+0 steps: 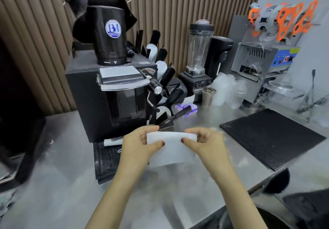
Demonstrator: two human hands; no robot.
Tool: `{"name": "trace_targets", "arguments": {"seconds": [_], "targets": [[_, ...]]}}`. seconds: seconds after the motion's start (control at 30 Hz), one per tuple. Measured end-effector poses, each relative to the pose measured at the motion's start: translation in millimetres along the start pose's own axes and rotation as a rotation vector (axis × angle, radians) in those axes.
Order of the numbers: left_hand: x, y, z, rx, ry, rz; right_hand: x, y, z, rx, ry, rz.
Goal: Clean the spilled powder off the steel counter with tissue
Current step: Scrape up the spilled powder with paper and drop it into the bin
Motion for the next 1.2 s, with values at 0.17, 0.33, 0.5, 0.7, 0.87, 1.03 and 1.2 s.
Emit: {"name": "trace_targets", "arguments": {"seconds": [0.17,0.33,0.5,0.7,0.87,1.03,1.2], "targets": [[-19,12,-6,0.023,-0.179,-0.060,18,3,11,-0.129,0.055,0.070],[-28,20,-3,0.032,-0.249,-0.065,28,4,3,-0.133,-0.042,0.211],[-28,21,3,-0.024,-0.175,-0.015,39,-4,-2,-0.063,-0.150,0.252],[-33,26,11,-0.085,-0.017,-0.060,45,-8,1,-0.047,-0.283,0.318],[-31,30,9,-0.078,0.060,-0.125,42,-12,-4,-0.057,-0.318,0.319],[-28,36,16,-0.119,0.059,-0.145,49,-11,-17,-0.020,-0.290,0.416],[-31,45,17,-0.161,0.034,-0.142,57,-13,-22,-0.008,-0.335,0.522]]}}
Point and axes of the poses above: each hand's wrist, its own y-axis away from the middle knuckle, its own x-axis out of the palm, z = x × y, the point moved 5 cm from there along -y, towards the middle knuckle, and after that the axes turned 10 degrees about z, right-handed, at the moved point
